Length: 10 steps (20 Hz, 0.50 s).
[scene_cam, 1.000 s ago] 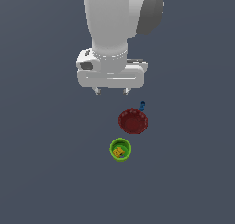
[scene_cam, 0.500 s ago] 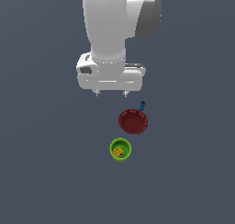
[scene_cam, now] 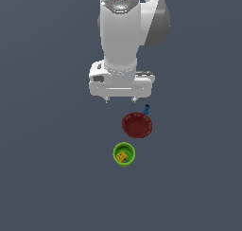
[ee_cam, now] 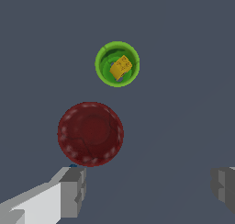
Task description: Pick up a designated object from a clutter of objects.
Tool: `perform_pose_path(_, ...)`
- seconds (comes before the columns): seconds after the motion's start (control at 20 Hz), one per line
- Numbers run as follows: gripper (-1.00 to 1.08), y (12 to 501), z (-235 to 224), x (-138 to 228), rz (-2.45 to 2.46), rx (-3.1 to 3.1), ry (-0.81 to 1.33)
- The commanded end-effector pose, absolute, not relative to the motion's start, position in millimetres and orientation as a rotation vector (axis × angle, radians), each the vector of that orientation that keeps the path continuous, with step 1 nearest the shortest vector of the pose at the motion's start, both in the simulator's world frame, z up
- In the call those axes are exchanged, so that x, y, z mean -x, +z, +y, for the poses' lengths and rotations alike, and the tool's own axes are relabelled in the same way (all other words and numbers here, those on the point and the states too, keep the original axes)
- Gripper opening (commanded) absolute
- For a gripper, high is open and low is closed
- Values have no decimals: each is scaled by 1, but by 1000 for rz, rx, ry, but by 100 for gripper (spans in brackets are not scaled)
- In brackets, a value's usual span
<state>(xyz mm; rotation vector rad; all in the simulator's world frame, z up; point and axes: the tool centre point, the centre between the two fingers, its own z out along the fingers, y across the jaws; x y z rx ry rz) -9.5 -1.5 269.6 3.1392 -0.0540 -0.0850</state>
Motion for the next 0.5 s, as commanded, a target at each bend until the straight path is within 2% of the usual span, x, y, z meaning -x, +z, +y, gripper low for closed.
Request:
perform_pose_path(0.0, 100, 258, 9, 13, -36, -3137, -81)
perform_pose_path(0.45, 100, 195, 64, 44, 63, -3126, -53)
